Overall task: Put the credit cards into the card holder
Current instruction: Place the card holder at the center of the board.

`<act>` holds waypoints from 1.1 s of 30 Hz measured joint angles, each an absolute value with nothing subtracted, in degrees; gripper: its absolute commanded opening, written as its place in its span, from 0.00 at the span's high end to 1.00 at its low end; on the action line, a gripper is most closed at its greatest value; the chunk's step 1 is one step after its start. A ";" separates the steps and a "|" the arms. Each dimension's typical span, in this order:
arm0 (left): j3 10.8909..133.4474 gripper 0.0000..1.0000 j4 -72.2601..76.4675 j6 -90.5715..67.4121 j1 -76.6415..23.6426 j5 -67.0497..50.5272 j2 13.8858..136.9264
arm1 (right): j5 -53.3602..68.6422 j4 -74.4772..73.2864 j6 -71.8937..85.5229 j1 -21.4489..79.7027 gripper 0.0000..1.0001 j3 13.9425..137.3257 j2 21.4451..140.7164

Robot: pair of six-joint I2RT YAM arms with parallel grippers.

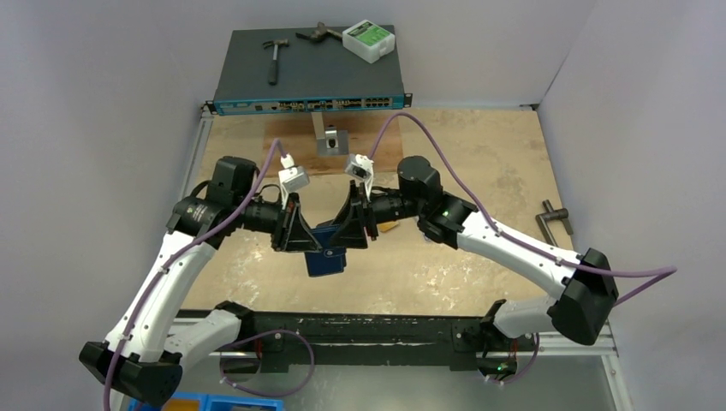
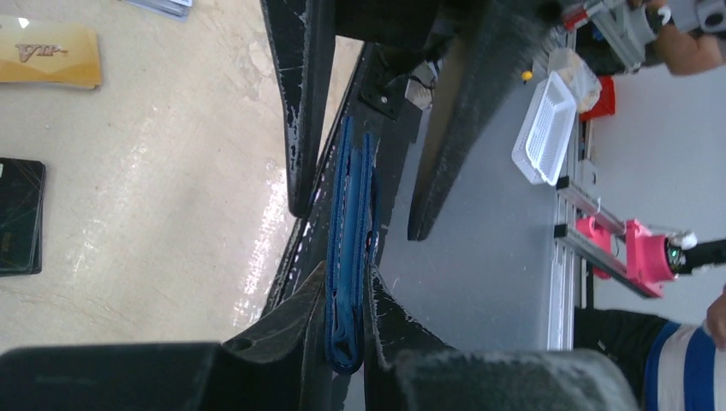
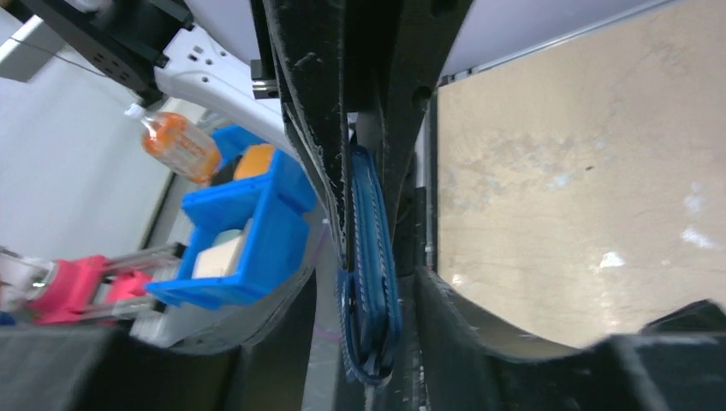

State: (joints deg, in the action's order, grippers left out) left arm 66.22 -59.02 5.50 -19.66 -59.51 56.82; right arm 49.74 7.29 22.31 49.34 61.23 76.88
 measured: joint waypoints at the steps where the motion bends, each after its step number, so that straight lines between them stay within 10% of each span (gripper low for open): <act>1: 65.63 1.00 -57.43 4.08 -19.70 -59.35 56.77 | 48.66 6.61 22.00 49.39 0.39 61.54 76.88; 18: 60.99 1.00 -47.48 -21.10 -19.68 -32.99 53.82 | -3.95 -6.61 15.11 54.85 0.32 63.33 70.06; 33: 58.96 1.00 -44.95 -31.55 -16.86 -32.84 56.12 | -28.60 2.85 5.43 73.25 0.43 59.46 75.53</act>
State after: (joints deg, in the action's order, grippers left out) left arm 58.96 -44.95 -31.55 -16.86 -32.84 56.12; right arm -28.60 2.85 5.43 73.25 59.46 75.53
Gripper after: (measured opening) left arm 0.126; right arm 0.583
